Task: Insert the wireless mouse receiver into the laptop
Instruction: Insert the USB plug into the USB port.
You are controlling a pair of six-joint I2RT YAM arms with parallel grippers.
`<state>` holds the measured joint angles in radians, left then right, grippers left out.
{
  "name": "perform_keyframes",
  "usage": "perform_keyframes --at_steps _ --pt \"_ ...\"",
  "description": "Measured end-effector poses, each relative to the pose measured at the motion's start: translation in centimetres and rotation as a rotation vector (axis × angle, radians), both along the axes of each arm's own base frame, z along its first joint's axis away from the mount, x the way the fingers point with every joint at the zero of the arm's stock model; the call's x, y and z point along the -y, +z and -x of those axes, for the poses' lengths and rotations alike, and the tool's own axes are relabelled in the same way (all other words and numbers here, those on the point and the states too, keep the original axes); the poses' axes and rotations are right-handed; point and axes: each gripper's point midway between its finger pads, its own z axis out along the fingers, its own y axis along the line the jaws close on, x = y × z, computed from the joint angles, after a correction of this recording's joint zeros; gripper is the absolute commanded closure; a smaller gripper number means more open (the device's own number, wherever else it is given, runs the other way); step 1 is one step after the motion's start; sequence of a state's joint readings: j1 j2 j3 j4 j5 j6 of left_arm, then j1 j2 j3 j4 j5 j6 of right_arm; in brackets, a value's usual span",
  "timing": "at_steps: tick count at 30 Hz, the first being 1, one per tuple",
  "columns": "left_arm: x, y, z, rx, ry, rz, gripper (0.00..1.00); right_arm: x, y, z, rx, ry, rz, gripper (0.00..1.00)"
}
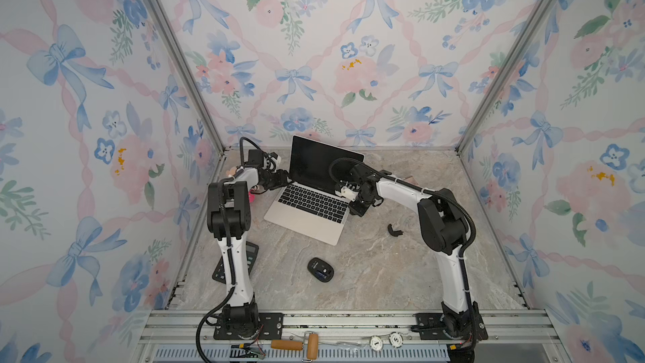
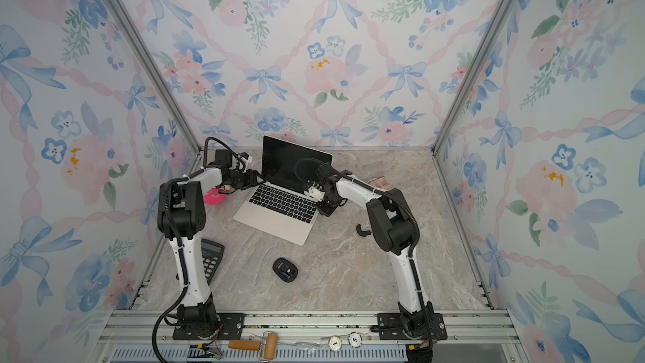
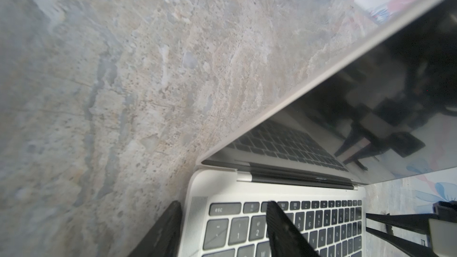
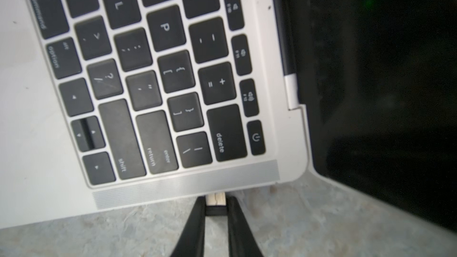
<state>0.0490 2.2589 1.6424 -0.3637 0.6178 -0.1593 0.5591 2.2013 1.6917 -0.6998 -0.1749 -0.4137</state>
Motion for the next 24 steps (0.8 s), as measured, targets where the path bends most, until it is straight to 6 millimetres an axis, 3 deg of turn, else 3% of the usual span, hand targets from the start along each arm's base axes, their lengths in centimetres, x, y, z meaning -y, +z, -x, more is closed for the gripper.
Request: perform_keyframes --at_steps 11,19,24 --pt "0.0 0.0 0.0 0.000 0.000 -0.006 0.41 0.1 0.0 0.2 0.021 0.014 0.007 0.63" --pt "-0.1 0.0 0.0 -0.002 0.003 -0.007 0.41 0.6 1.8 0.0 0.037 -0.044 -0.034 0.62" --pt "-0.1 0.0 -0.1 -0.005 0.008 -0.007 0.41 1.2 3.0 -0.2 0.043 -0.092 -0.067 0.66"
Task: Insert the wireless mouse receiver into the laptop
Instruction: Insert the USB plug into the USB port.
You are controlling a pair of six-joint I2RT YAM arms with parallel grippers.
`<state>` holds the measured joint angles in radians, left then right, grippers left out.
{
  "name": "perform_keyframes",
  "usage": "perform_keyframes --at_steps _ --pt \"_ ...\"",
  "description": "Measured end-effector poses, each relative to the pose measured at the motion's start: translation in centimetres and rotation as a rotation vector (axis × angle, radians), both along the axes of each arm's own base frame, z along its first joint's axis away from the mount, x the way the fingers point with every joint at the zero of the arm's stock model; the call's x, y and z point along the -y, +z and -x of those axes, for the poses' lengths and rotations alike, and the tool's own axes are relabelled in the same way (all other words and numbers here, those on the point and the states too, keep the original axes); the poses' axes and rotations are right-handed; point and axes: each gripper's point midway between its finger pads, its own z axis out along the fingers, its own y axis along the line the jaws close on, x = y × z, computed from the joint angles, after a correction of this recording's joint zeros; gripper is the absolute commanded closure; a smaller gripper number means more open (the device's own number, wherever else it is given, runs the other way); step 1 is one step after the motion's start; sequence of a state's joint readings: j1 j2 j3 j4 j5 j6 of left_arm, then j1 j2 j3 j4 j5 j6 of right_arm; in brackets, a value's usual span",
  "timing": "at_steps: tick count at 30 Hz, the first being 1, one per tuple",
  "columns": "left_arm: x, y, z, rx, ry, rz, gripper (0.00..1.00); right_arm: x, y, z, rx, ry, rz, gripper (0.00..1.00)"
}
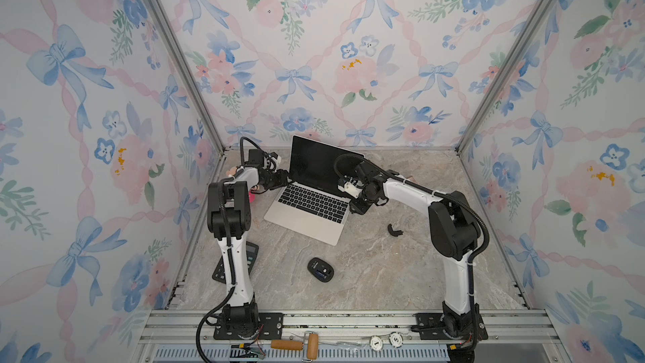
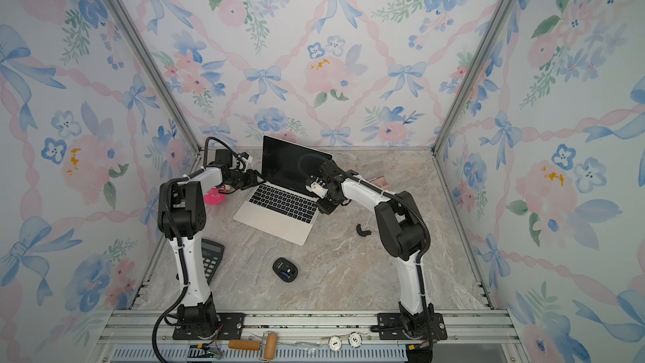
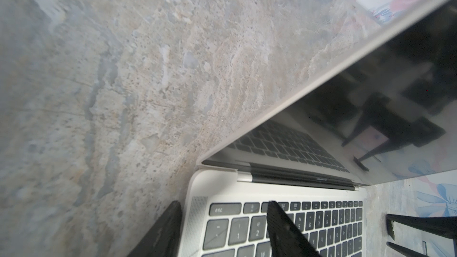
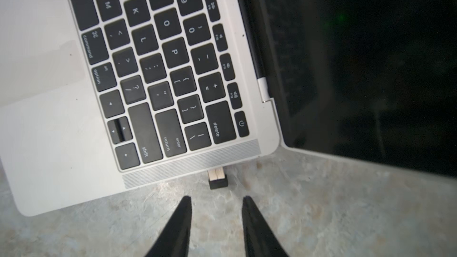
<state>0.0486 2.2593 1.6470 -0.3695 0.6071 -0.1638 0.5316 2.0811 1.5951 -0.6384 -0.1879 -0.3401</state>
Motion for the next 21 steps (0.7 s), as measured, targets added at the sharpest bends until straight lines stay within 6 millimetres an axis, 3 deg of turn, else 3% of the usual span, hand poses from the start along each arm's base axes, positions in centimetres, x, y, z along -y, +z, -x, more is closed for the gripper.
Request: perform_keyframes --at_steps 4,9,21 --pt "-0.1 0.0 0.0 -0.003 0.006 -0.001 0.42 1.3 -0.2 0.1 -0.023 -0.060 -0.007 0.71" --pt "-0.1 0.0 0.0 -0.008 0.013 0.003 0.42 2.7 -1.8 1.0 -0.082 -0.134 0.006 0.75" --pt "-0.1 -0.1 0.0 -0.009 0.021 0.003 0.44 2.3 -3.1 1.2 -0.126 -0.219 -0.020 0.86"
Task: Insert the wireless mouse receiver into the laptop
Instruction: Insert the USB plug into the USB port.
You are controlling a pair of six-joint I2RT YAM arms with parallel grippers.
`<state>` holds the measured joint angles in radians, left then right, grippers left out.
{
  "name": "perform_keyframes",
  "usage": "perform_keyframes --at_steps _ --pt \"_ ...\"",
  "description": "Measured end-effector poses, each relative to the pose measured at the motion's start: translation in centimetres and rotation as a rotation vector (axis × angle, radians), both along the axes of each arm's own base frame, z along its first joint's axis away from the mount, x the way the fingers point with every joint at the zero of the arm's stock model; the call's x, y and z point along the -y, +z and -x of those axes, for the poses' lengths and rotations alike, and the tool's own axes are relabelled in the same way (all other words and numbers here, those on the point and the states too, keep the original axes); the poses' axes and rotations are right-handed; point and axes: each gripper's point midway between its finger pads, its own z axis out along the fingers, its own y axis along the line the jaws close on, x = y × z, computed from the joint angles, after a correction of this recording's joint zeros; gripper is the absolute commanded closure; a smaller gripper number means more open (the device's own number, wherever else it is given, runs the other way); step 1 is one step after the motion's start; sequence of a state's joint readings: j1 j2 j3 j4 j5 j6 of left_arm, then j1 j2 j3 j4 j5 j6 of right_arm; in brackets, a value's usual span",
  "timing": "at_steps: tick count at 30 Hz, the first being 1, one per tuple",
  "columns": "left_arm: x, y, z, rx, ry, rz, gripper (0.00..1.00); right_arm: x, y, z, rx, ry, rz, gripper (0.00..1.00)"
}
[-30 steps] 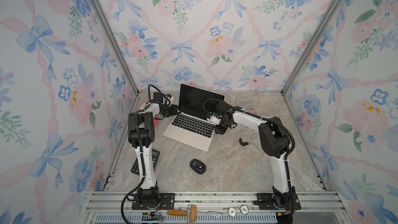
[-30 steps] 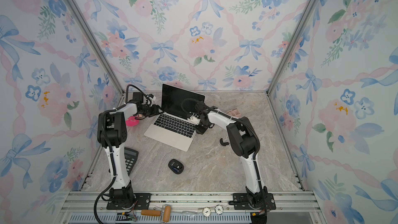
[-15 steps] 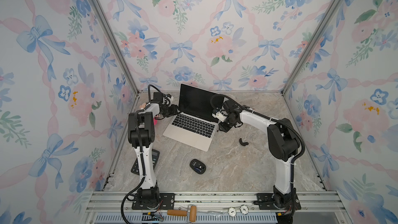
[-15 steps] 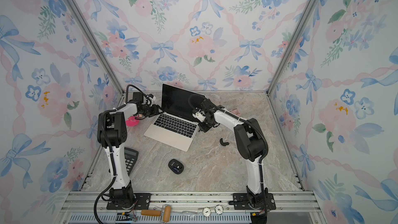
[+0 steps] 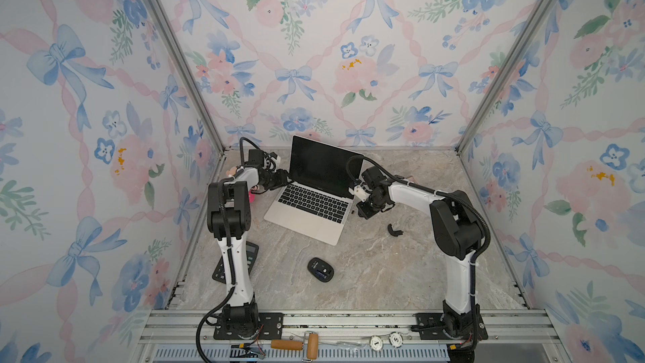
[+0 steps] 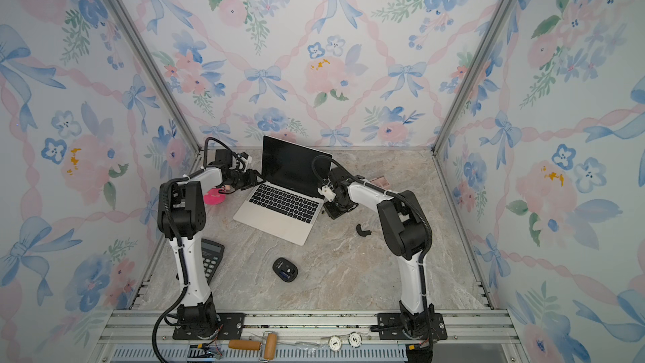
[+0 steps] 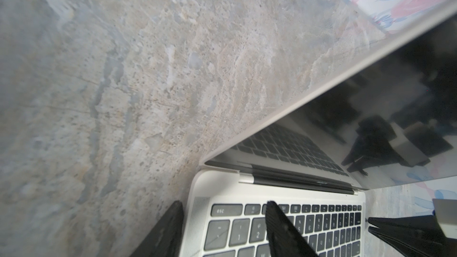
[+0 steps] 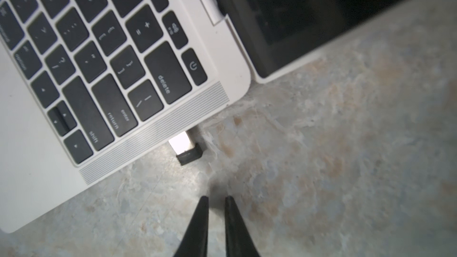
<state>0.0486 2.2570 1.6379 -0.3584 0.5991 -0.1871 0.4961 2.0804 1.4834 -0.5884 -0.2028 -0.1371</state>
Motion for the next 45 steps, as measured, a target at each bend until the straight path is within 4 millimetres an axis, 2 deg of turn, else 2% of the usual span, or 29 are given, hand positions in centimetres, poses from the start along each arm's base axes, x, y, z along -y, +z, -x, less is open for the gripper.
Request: perform_keyframes --at_steps 10,23,28,45 --pt "-0.2 -0.1 0.3 0.006 0.010 -0.010 0.45 -2.1 0.0 -0.9 0.006 0.007 -0.031 0.86" --pt "-0.6 -0.2 1.0 0.001 0.035 -0.013 0.45 -2.4 0.0 -0.6 -0.014 -0.029 -0.042 0.84" --pt "-0.8 -0.2 1.5 -0.003 0.046 -0.024 0.45 -3.8 0.0 -0.3 -0.022 -0.025 -0.075 0.84" --pt "-1.4 -0.3 2.4 -0.013 0.068 -0.033 0.46 -3.6 0.1 -0.2 -0.021 -0.091 -0.084 0.83"
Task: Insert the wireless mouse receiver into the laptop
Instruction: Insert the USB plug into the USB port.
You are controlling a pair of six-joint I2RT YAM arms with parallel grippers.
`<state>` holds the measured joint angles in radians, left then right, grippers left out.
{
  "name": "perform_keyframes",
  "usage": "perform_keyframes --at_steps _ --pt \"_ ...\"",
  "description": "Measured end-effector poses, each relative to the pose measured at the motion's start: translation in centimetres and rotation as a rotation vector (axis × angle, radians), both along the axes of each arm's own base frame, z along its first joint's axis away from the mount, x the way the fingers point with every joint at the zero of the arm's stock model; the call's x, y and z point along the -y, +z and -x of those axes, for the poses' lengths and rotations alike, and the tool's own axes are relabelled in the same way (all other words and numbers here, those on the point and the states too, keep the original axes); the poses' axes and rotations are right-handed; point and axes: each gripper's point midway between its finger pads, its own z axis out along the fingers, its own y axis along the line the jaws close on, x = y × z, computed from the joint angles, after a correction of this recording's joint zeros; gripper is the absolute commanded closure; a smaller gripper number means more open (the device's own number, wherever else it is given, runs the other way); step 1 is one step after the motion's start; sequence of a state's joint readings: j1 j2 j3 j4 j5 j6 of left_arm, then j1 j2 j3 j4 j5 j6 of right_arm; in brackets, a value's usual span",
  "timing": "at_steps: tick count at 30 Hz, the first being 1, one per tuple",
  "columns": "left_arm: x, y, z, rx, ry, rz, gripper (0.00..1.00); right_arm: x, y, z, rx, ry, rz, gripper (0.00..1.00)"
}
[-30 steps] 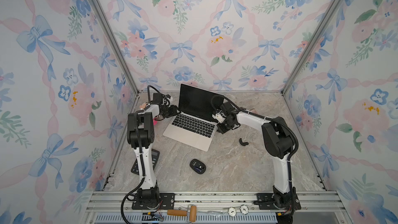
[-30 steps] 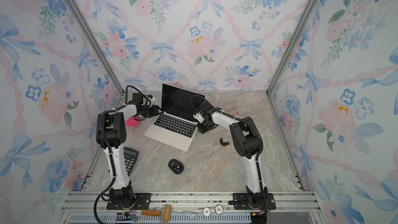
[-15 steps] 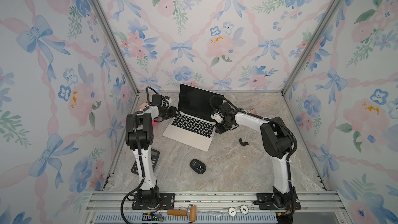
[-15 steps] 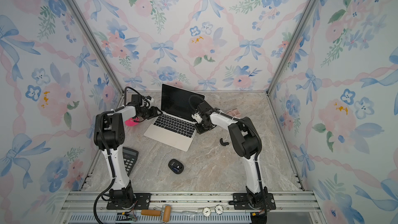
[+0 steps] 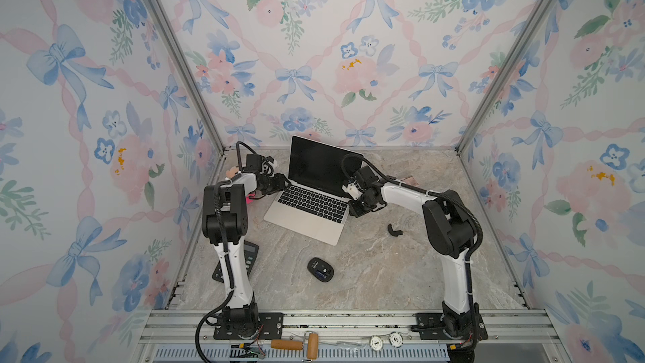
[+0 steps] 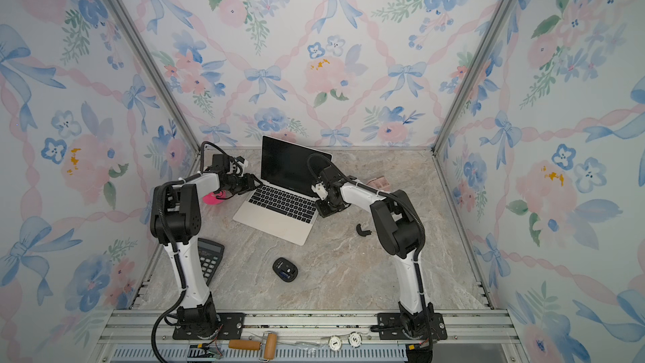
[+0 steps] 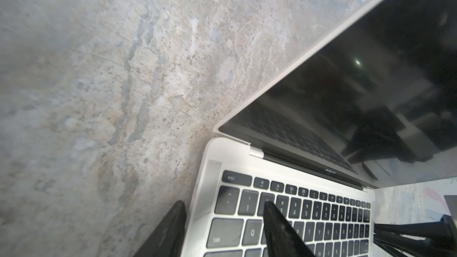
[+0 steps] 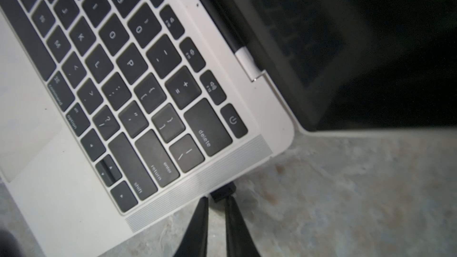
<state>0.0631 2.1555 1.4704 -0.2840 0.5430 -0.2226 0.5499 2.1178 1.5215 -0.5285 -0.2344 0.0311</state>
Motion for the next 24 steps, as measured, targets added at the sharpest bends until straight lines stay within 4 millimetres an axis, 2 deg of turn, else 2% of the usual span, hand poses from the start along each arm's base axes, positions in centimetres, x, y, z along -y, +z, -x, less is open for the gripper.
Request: perform_keyframes --at_steps 8,16,24 --pt "-0.22 0.00 0.40 -0.028 0.020 0.014 0.46 0.81 -0.03 0.00 -0.002 -0.083 -0.027 0.84" --pt "-0.23 -0.01 0.41 -0.030 0.023 0.016 0.46 0.67 -0.05 -0.38 0.008 -0.114 -0.046 0.84" --pt "-0.31 -0.01 0.40 -0.028 0.025 0.016 0.46 0.75 0.22 -0.03 0.013 -0.118 -0.054 0.78"
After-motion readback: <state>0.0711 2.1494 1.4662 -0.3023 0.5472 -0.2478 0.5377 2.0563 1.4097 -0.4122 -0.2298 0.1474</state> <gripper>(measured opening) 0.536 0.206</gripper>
